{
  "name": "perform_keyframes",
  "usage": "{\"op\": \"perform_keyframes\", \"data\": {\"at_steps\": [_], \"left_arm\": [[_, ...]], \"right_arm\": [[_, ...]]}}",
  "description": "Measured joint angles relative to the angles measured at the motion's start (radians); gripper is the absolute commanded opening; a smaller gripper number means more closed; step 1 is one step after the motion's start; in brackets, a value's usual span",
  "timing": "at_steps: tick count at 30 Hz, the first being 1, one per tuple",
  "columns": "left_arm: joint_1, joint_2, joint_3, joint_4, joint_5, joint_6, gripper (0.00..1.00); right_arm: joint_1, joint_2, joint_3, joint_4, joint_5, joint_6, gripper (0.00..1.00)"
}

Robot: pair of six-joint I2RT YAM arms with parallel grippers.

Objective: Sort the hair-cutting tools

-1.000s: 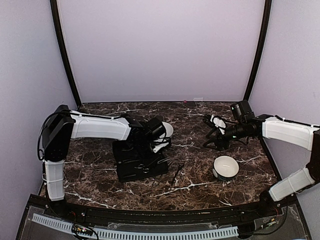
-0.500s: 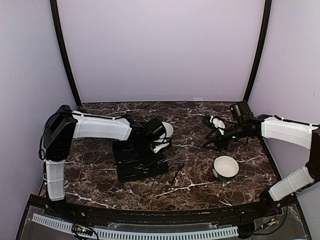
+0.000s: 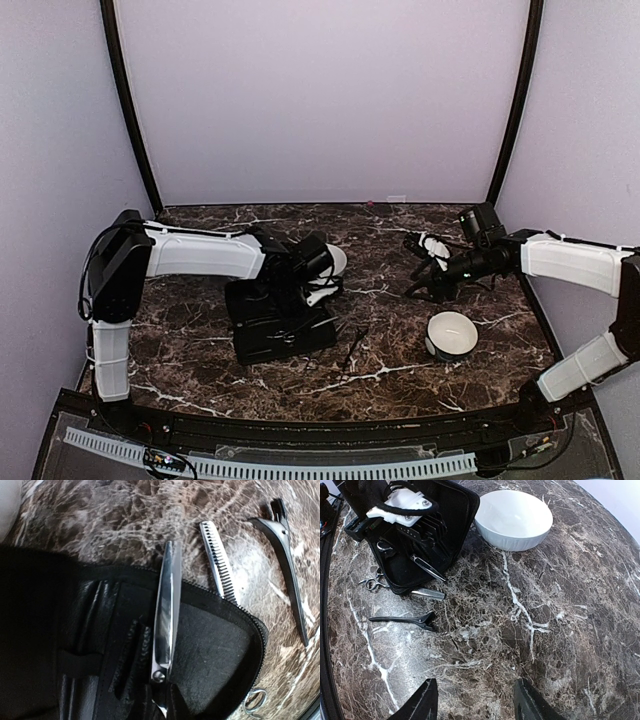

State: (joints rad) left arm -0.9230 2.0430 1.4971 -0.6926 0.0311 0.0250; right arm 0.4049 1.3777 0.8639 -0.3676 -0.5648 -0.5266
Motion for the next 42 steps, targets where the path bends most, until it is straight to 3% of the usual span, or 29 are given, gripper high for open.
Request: {"op": "perform_keyframes", "data": {"at_steps": [15, 23, 31, 42], "left_arm": [[0.000, -0.024, 0.054, -0.119, -0.028, 0.002, 0.00], [0.003, -0.140, -0.037, -0.171, -0.093, 0.009, 0.00], [0.006, -0.149, -0.058, -0.174, -0.160, -0.032, 0.31], [0.006, -0.144, -0.058, -0.167, -0.170, -0.038, 0.32]], "right_arm": [[0.000, 0.007, 0.000, -0.001, 0.000, -0.001, 0.52], [0.000, 0.012, 0.000, -0.002, 0.000, -0.008, 0.52], [0.003, 0.013, 0.000, -0.004, 0.000, -0.011, 0.52], [0.005, 0.014, 0.000, -0.004, 0.000, -0.013, 0.52]]}}
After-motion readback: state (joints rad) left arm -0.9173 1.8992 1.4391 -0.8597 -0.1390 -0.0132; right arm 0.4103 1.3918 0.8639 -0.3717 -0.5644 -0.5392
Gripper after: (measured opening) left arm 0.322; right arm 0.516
